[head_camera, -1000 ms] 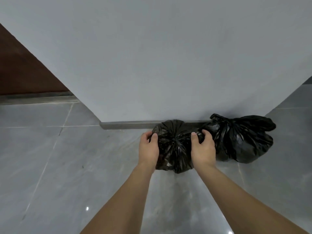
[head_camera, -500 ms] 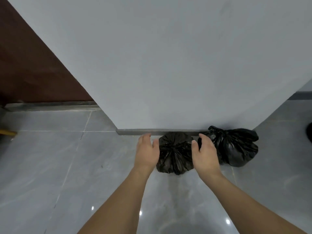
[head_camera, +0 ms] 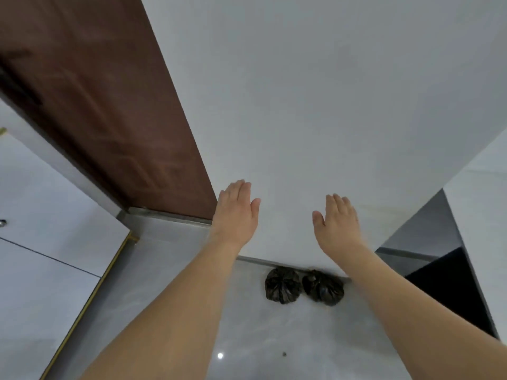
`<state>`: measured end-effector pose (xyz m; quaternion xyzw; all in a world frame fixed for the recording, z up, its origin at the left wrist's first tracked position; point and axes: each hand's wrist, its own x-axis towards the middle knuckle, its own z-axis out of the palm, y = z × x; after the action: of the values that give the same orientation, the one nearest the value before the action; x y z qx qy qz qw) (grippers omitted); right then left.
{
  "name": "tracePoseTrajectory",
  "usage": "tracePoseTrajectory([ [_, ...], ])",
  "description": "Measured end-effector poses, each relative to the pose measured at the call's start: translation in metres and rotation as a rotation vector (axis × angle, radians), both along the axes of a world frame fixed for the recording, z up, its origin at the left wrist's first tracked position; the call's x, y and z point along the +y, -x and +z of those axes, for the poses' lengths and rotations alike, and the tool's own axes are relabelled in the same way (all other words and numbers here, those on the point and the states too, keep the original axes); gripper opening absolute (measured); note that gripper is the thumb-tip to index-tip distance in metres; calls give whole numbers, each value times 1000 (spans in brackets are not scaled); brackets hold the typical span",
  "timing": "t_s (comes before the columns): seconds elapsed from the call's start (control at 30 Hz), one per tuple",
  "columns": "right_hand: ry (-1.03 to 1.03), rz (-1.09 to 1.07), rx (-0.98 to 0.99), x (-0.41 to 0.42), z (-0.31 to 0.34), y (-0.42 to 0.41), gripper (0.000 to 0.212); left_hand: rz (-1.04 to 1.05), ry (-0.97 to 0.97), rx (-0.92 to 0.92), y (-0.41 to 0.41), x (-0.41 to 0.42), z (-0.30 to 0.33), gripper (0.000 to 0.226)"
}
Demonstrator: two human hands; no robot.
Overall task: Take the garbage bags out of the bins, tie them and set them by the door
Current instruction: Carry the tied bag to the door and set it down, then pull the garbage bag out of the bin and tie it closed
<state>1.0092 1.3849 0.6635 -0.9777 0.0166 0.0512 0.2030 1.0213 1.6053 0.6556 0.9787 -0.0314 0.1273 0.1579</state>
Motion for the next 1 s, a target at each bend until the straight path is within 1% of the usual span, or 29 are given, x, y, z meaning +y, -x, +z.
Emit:
tracePoseTrajectory([
  [0.07, 29, 42, -70, 0, 79, 8, 61, -6, -88, -84, 11, 8, 73, 49],
  [0.13, 85, 112, -136, 3, 130, 11, 62, 14, -167, -118, 15, 16, 125, 52],
  [0.2, 112, 157, -181, 10, 158, 11, 62, 56, -201, -151, 19, 26, 159, 54],
  [0.27, 83, 154, -196, 22, 173, 12, 62, 85, -192, -152, 28, 36, 177, 55],
  [0.4, 122, 232, -190, 54, 179, 24, 62, 111, -232, -79, 58, 60, 186, 58],
  [0.47, 131, 273, -184, 78, 180, 30, 62, 155, -207, -65, 75, 78, 190, 57],
  [0.57, 143, 374, -181, 117, 178, 42, 61, 235, -223, -49, 103, 111, 190, 58],
  [0.67, 167, 505, -216, 161, 174, 56, 60, 383, -185, -23, 136, 148, 187, 57],
  [0.8, 192, 719, -240, 216, 173, 81, 60, 570, -172, 6, 200, 188, 182, 56],
  [0.9, 207, 893, -259, 266, 169, 106, 60, 740, -158, 36, 268, 219, 177, 56],
  [1.0, 177, 1060, -240, 318, 163, 155, 60, 922, -127, 59, 353, 245, 167, 57],
])
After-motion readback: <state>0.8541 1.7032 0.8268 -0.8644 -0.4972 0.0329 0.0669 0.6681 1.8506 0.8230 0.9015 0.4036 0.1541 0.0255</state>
